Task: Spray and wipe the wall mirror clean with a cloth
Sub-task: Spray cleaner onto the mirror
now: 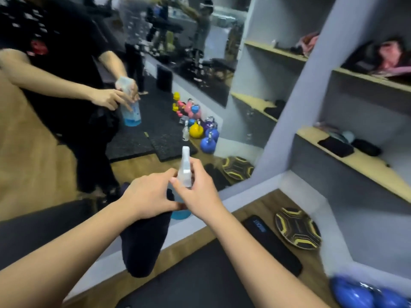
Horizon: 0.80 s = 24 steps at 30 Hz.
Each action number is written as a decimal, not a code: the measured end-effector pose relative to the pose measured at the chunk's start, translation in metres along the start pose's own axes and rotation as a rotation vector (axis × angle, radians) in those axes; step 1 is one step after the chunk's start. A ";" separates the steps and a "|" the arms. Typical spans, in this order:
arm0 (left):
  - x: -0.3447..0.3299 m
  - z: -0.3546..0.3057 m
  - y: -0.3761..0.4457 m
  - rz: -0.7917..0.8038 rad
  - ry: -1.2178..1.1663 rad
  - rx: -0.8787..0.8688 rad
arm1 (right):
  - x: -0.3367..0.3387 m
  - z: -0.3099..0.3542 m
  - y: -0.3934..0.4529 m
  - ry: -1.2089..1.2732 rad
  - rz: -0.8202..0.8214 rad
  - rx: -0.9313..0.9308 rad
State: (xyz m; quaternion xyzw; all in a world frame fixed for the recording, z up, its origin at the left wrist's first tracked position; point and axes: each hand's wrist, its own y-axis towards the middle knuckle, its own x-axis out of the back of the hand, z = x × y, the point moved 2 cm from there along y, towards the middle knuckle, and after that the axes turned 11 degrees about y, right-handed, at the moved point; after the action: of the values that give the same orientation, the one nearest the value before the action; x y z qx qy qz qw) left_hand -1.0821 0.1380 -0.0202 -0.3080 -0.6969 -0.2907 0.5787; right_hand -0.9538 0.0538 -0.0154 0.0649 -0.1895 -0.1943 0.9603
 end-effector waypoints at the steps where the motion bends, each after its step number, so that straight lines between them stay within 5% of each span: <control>1: -0.002 -0.005 0.012 0.007 -0.004 -0.020 | 0.009 -0.006 0.006 -0.013 -0.010 -0.012; 18: -0.017 -0.095 0.231 0.005 0.020 -0.221 | 0.157 -0.075 0.117 -0.046 -0.335 -0.102; 24: -0.054 -0.162 0.282 -0.005 0.044 -0.247 | 0.223 -0.118 0.123 -0.290 -0.469 -0.205</control>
State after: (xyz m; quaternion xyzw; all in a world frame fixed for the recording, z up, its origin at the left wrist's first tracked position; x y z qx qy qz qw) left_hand -0.7568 0.1901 -0.0331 -0.3689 -0.6438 -0.3824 0.5506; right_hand -0.6748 0.0835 -0.0238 -0.0189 -0.2841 -0.4362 0.8536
